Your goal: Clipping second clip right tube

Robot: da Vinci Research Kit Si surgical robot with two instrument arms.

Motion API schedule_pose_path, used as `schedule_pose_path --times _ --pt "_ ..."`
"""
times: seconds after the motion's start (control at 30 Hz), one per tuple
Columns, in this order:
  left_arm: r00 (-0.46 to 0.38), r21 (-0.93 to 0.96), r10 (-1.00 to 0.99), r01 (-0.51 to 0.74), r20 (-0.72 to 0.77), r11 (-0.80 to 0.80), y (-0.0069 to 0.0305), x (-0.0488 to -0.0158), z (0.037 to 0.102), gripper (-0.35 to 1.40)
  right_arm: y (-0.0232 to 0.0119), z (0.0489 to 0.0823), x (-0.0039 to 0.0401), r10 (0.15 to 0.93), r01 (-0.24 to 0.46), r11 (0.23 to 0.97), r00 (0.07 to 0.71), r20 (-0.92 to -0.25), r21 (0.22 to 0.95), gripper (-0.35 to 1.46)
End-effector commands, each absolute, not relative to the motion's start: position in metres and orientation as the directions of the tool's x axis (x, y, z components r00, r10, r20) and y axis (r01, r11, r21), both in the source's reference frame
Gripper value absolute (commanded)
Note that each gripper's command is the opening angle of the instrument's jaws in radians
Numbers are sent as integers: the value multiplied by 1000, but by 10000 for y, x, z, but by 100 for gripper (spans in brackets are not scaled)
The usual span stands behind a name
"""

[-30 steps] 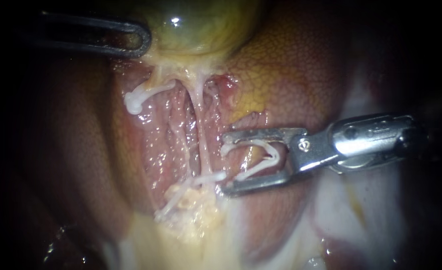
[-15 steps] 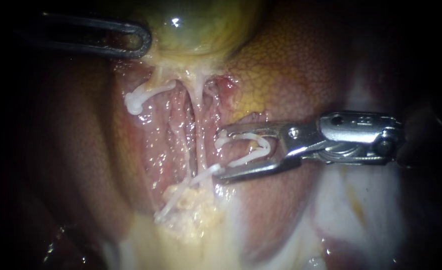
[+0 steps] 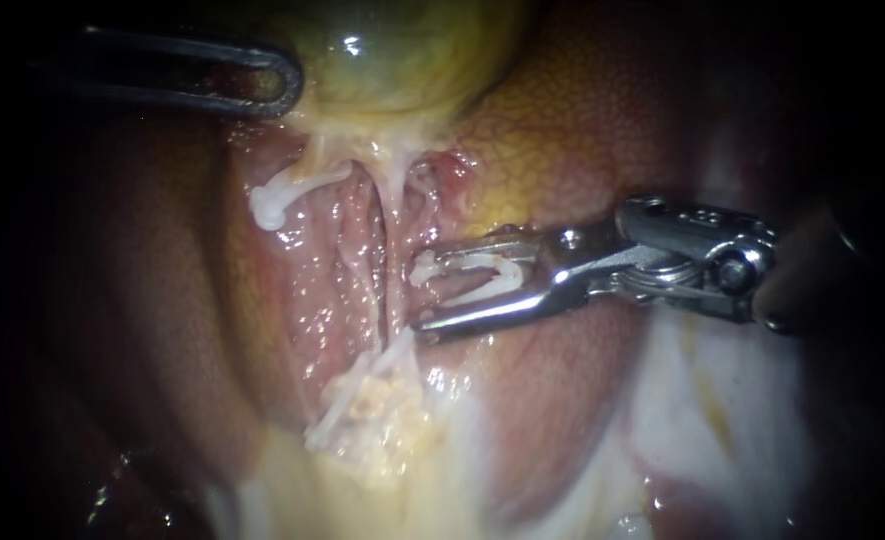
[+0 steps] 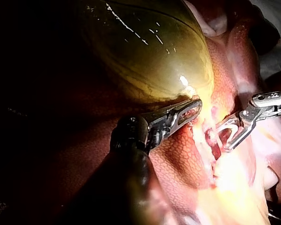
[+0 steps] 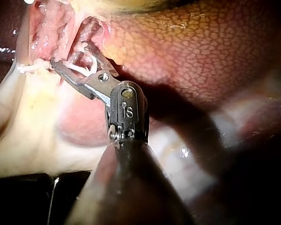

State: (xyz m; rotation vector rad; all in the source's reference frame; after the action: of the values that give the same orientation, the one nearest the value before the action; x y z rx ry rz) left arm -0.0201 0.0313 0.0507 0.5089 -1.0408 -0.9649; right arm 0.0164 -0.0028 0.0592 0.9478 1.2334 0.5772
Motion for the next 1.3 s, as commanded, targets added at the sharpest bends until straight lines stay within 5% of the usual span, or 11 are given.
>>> schedule_pose_path --times 0.03,0.8,1.3 --pt "170 751 -857 420 487 509 312 -201 507 -35 -28 591 166 812 126 509 259 -523 852 44" --pt "169 751 -857 421 486 509 312 -202 507 -35 -51 567 195 851 364 435 133 -509 823 41" --pt "169 751 -857 421 486 509 312 -202 506 -35 -49 566 200 855 376 431 119 -504 820 12"
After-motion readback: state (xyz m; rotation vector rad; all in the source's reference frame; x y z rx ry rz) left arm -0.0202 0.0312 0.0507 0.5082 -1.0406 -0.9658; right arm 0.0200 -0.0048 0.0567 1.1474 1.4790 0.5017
